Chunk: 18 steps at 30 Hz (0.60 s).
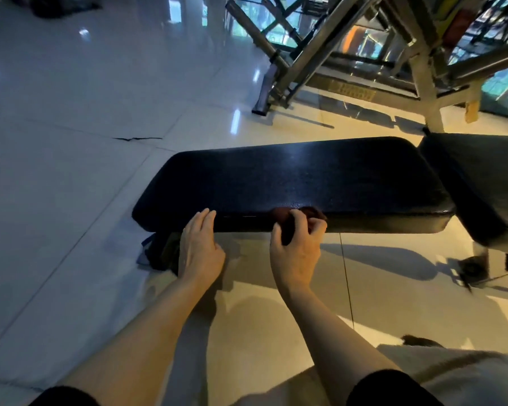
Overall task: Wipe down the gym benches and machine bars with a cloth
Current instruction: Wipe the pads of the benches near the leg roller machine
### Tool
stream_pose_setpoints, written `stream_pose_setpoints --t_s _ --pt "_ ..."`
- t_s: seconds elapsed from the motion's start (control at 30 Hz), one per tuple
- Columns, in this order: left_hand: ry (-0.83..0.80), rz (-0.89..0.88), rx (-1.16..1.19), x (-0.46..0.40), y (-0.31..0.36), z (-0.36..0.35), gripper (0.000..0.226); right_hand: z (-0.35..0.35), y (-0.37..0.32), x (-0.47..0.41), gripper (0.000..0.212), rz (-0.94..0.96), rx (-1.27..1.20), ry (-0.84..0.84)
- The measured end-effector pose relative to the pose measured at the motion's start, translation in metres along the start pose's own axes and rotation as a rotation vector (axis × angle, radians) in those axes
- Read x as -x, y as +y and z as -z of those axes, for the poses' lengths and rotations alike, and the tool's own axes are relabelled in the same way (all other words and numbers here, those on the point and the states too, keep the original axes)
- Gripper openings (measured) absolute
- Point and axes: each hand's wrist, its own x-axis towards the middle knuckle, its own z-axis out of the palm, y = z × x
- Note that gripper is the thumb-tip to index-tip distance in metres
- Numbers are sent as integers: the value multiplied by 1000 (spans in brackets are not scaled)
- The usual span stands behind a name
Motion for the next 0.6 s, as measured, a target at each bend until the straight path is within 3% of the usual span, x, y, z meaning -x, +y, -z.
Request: stream_pose_setpoints --t_s 0.4,0.6 --pt "-36 40 24 -33 -46 11 66 -79 -33 11 27 20 58 122" --pt "-71 -30 15 -32 -65 13 69 -111 -42 36 26 130 2 23"
